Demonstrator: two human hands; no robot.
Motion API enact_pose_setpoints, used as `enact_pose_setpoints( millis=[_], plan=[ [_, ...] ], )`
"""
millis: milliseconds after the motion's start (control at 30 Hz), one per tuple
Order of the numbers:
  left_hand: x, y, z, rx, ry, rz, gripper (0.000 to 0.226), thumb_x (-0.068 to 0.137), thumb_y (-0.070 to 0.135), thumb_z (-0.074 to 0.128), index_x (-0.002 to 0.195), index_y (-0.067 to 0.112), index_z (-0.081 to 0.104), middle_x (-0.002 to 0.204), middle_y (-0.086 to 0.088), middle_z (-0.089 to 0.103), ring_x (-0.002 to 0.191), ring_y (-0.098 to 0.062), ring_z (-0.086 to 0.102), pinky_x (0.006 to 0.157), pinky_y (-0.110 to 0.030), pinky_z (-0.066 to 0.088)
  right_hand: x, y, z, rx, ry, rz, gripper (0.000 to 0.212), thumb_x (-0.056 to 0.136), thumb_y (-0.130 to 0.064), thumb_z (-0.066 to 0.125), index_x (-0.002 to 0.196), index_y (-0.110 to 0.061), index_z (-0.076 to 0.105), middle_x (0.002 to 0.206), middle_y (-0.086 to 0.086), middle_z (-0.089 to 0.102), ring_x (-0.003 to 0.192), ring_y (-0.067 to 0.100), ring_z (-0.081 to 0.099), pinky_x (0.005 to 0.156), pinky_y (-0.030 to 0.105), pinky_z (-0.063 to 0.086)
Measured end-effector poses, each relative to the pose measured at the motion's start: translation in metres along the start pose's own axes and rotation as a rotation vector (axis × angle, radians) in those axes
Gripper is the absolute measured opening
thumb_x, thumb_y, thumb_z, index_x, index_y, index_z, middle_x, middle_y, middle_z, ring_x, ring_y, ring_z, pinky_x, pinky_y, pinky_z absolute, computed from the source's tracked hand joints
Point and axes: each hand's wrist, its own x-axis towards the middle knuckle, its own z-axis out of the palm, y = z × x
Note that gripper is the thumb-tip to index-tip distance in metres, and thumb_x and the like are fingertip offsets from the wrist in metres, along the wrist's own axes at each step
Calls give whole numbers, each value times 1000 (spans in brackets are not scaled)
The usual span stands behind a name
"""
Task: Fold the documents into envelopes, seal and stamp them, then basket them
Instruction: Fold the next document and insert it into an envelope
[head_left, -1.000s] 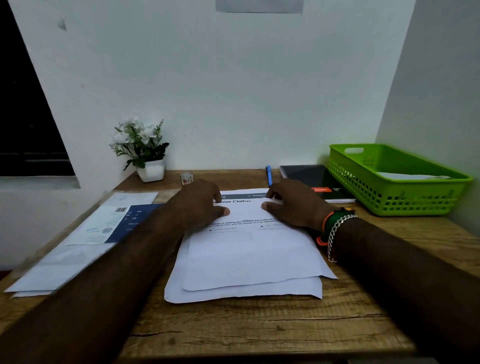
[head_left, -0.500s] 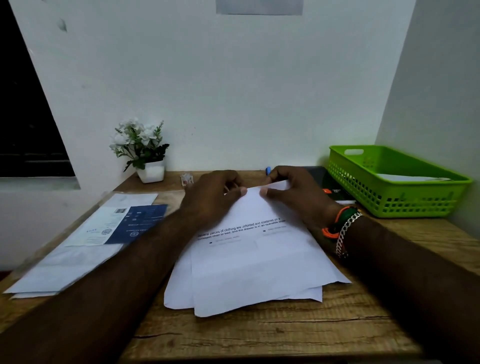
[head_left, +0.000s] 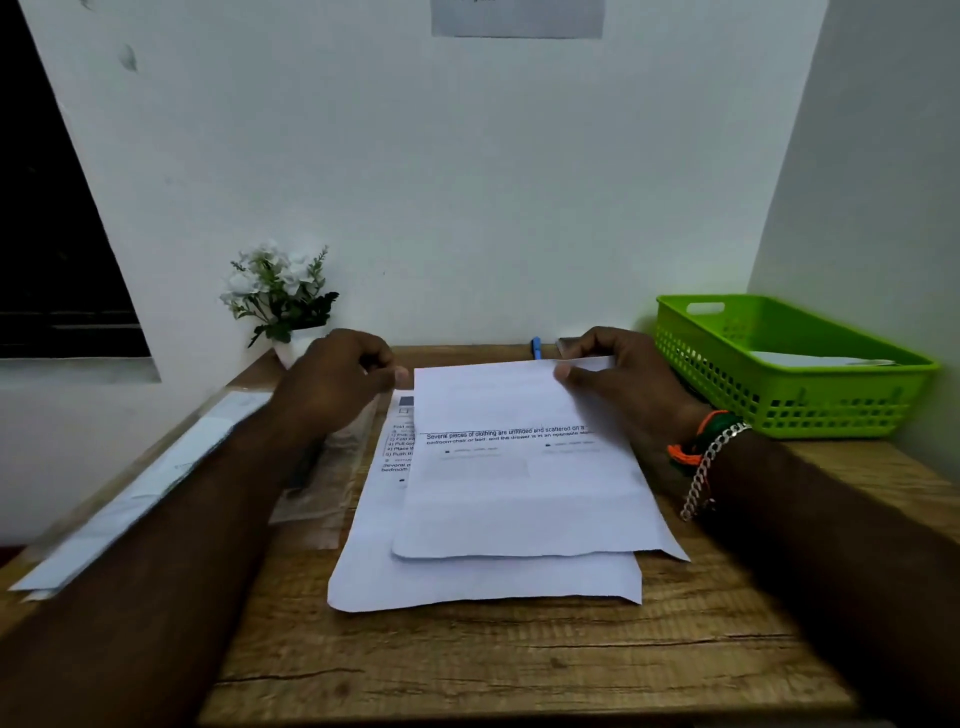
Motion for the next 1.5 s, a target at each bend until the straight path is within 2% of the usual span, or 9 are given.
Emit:
enact_pose_setpoints(
  millis=[333,467,600,733,867,967,1067,1200,1500],
  plan=[
    [-3,18,22,-46,16,90,15,90,30,77,77,24,75,72,17,70,71,7,61,66,-23,42,-2,-5,7,50,-23,35,5,86,-7,79,88,-10,76,84,5,74,71,13,66,66,29,54],
    [-2,16,20,-45,30,94,15,90,31,78,76,26,75,70,17,70,69,5,60,65,-23,43,3,2,-5,-8,1,104,5,88,-7,77,93,-6,75,51,-6,54,45,10,45,49,22,41],
    [-5,20,20,-44,69,116,10,89,27,79,80,23,78,63,22,65,57,12,58,58,-19,39,3,3,-11,103,-2,131,2,87,4,73,88,5,71,55,14,54,55,19,41,56,31,32],
    [-3,18,12,-73,67,140,5,84,30,84,82,27,80,81,16,75,78,4,67,69,-20,46,0,-11,-11,48,-18,13,5,85,3,75,89,3,73,84,44,62,76,30,52,67,42,39],
    [-9,21,5,-101,-72,211,10,77,21,87,81,24,79,83,10,78,81,-6,73,75,-32,59,-7,-19,-12,-148,-159,-130,5,84,-5,79,86,-4,75,83,11,76,79,19,71,69,27,51],
    [-13,28,2,-171,-173,254,9,74,19,87,78,20,79,81,5,78,80,-13,75,81,-40,62,-9,-26,-11,-276,-250,-239,10,84,-7,79,75,-8,75,75,4,75,84,16,73,86,31,53],
    [-15,31,6,-142,-319,267,10,77,15,88,76,19,79,81,4,78,81,-11,75,75,-25,58,-10,-31,-11,-361,-367,-285,12,81,-3,80,72,-8,74,70,-1,73,63,-2,61,67,17,49],
    [-18,30,16,4,-386,277,9,76,16,88,81,17,80,85,6,79,86,-4,72,66,-6,46,-9,-26,-9,-452,-529,-230,8,80,-3,80,78,-9,77,77,0,76,67,-1,61,62,8,41],
    [-23,33,23,77,-383,193,38,63,59,91,88,32,79,98,18,72,96,8,62,81,-15,51,-9,-13,4,-611,-494,-207,15,81,-26,82,96,-25,78,92,-14,74,77,5,67,68,15,47]
  ],
)
